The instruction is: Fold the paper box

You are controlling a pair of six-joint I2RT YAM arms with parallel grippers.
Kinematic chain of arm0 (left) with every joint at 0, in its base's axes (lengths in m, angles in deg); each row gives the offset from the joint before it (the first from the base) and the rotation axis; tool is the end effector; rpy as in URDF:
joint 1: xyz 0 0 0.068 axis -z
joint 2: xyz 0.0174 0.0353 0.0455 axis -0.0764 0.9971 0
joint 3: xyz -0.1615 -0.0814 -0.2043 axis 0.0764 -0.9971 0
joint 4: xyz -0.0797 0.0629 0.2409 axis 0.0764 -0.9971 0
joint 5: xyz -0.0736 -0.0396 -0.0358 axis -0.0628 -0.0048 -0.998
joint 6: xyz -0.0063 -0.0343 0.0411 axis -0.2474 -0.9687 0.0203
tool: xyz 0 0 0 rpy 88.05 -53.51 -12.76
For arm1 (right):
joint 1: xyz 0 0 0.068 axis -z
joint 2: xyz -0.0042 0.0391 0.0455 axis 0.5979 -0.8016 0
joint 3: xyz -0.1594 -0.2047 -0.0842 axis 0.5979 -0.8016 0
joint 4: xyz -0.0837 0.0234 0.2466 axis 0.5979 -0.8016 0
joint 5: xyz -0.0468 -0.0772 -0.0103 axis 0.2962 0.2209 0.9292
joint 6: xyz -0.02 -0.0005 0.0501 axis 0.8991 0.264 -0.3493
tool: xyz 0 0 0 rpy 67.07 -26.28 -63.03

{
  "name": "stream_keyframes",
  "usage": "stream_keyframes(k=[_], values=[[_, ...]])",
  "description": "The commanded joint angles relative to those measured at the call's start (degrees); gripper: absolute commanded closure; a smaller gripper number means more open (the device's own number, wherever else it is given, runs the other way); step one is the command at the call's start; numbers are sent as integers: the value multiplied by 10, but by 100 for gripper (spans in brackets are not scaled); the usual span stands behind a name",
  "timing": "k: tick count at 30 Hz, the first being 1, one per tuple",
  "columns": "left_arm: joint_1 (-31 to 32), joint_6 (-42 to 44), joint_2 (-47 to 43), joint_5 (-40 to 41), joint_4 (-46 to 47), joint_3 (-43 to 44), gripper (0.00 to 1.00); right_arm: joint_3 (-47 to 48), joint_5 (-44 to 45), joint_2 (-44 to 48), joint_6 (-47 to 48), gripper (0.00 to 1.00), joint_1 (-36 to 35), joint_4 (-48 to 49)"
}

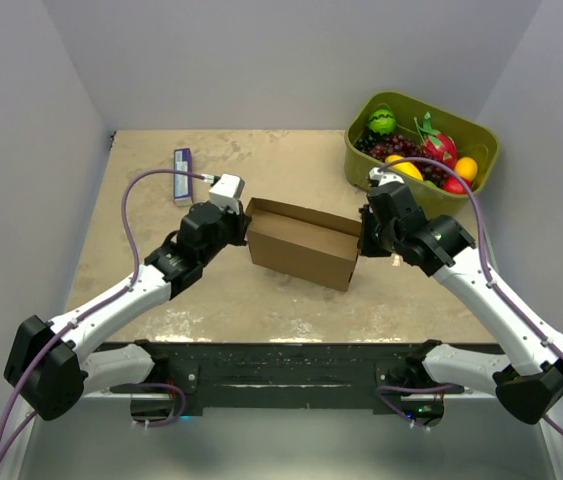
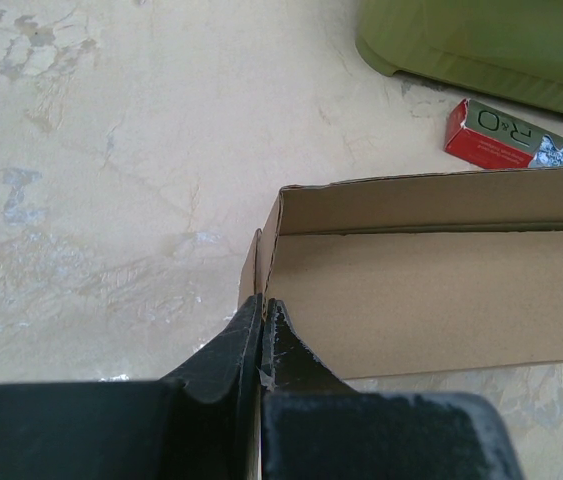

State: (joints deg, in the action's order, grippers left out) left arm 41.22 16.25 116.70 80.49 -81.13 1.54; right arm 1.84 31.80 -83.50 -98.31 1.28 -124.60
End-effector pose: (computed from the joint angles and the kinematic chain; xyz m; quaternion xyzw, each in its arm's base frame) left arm 0.2156 -0.1544 0.2828 0.0964 0.8116 -0.1995 0.5406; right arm 0.1815 0.1194 0.3601 -0.0112 0.9284 0.1027 0.3570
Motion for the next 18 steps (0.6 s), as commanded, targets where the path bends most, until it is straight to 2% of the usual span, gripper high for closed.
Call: stream_keyframes(k=[1,18], values=[[4,10,24,-19,-134,-20,100,-20,-13,-2,-8,100,-2,27],[9,11,21,-17,-136,-20,100,-18,-23,9,-34,100,-2,48]])
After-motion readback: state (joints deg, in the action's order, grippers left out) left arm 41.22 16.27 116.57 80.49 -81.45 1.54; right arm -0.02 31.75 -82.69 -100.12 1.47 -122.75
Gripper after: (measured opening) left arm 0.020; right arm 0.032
